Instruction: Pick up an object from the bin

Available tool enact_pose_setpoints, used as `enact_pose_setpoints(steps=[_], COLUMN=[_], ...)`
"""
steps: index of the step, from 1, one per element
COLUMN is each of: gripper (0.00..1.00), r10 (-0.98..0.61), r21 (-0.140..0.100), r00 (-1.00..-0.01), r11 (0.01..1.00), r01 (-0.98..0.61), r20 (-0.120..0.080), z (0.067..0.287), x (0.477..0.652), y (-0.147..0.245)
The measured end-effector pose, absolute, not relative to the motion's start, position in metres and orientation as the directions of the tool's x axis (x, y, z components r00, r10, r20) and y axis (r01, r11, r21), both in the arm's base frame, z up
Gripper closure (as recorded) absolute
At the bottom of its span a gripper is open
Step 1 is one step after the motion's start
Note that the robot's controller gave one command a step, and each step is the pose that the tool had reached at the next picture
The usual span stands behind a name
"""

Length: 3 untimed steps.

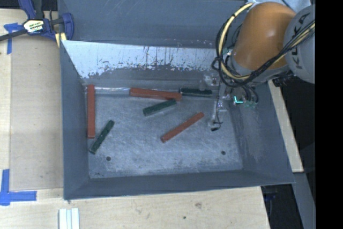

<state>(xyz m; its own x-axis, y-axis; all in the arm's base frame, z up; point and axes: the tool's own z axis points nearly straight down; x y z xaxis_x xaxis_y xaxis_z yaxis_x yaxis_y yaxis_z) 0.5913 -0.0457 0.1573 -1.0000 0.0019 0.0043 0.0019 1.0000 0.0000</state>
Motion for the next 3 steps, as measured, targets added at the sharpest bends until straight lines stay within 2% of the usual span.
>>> enact_pose_setpoints(steps=[1, 2, 3], gripper=[0.00, 1.00, 1.00], r10=[0.001, 0.000, -0.131], r21=[0.000, -0.001, -0.001], r00=[-1.000, -1.000, -0.991], r11=[1.000, 1.000, 0.991], r01=[0.001, 0.000, -0.131], r20=[-0.004, -0.006, -0.007], z=[0.070, 0.071, 0.229], x=[0.575, 0.576, 0.573], y=[-0.027, -0.027, 0.002])
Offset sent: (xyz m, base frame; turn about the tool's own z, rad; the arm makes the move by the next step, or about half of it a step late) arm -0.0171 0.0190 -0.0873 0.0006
